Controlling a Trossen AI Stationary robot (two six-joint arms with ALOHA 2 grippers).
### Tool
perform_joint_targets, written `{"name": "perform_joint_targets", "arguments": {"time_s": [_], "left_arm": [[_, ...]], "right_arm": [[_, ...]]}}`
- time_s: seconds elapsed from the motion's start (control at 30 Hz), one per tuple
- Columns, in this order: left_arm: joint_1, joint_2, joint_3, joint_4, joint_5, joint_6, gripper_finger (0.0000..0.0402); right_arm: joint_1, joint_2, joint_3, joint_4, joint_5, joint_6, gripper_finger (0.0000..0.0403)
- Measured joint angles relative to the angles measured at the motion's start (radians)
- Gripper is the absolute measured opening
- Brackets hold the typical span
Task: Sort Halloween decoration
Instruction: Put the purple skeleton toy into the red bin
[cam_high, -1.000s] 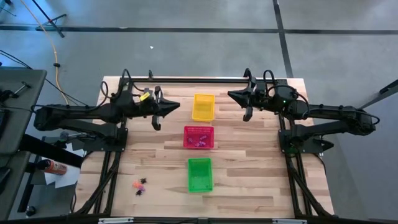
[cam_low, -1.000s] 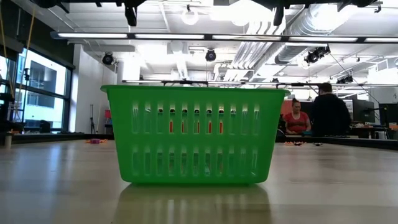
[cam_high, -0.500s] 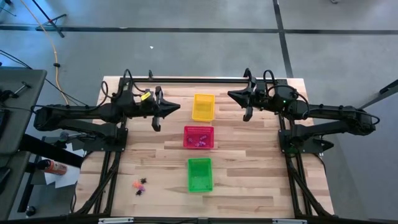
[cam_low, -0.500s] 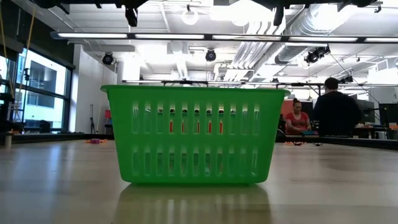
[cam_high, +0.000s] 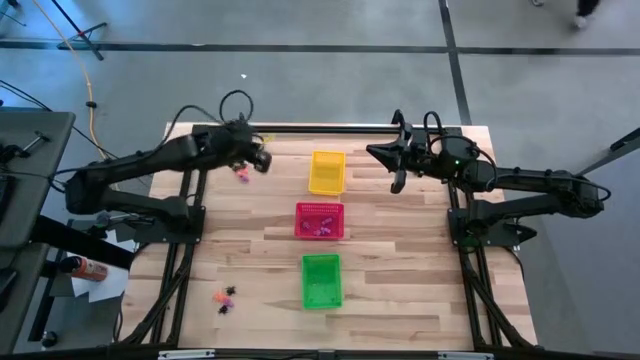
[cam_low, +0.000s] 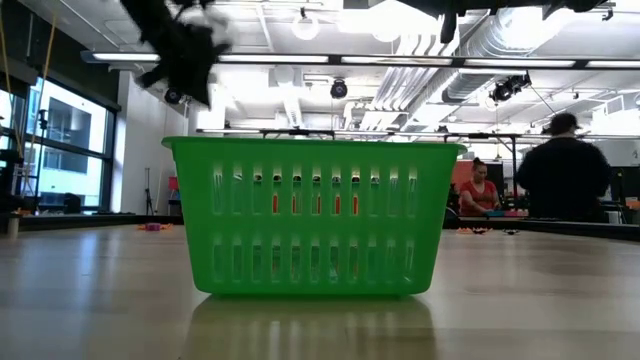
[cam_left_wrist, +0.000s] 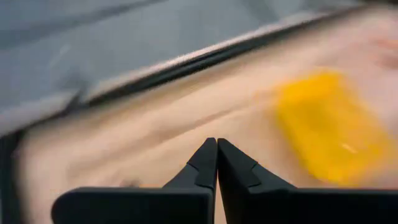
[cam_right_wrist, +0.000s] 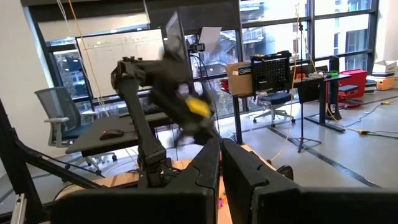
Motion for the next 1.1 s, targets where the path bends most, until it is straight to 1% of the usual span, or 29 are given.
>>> {"name": "perform_joint_targets", "arguments": {"time_s": [0.07,0.13,0.17,0.3,0.4,0.5,0.67,0.9,0.97,1.1], "left_arm": [[0.029,0.020,-0.052,-0.037,-0.028,-0.207,0.0000],[0.057,0.036,-0.109,-0.046,0.010,-0.342,0.0001],[0.069,0.041,-0.139,-0.045,0.028,-0.380,0.0001],[0.106,0.079,-0.231,-0.004,0.040,-0.505,0.0001],[0.122,0.101,-0.272,0.032,0.060,-0.549,0.0004],[0.121,0.125,-0.282,0.034,0.052,-0.558,0.0020],[0.122,0.177,-0.283,0.034,0.044,-0.594,0.0066],[0.121,0.273,-0.283,0.034,0.077,-0.737,0.0134],[0.125,0.303,-0.283,0.043,0.077,-0.785,0.0148],[0.144,0.370,-0.283,0.105,0.102,-0.821,0.0161]], "right_arm": [[0.000,0.000,0.000,-0.008,0.000,0.001,0.0012],[0.000,0.000,0.000,-0.020,0.000,0.002,0.0012],[0.000,0.000,0.000,-0.026,0.000,0.002,0.0012],[0.000,0.000,0.000,-0.050,0.000,0.000,0.0012],[0.000,0.000,0.000,-0.058,-0.001,0.000,0.0012],[0.000,0.000,0.000,-0.062,-0.001,0.000,0.0012],[0.000,0.000,0.000,-0.101,-0.001,-0.008,0.0012],[0.000,0.000,0.000,-0.179,-0.004,-0.008,0.0012],[0.000,0.000,0.000,-0.193,-0.004,-0.008,0.0012],[0.000,0.000,0.000,-0.215,-0.004,-0.008,0.0012]]}}
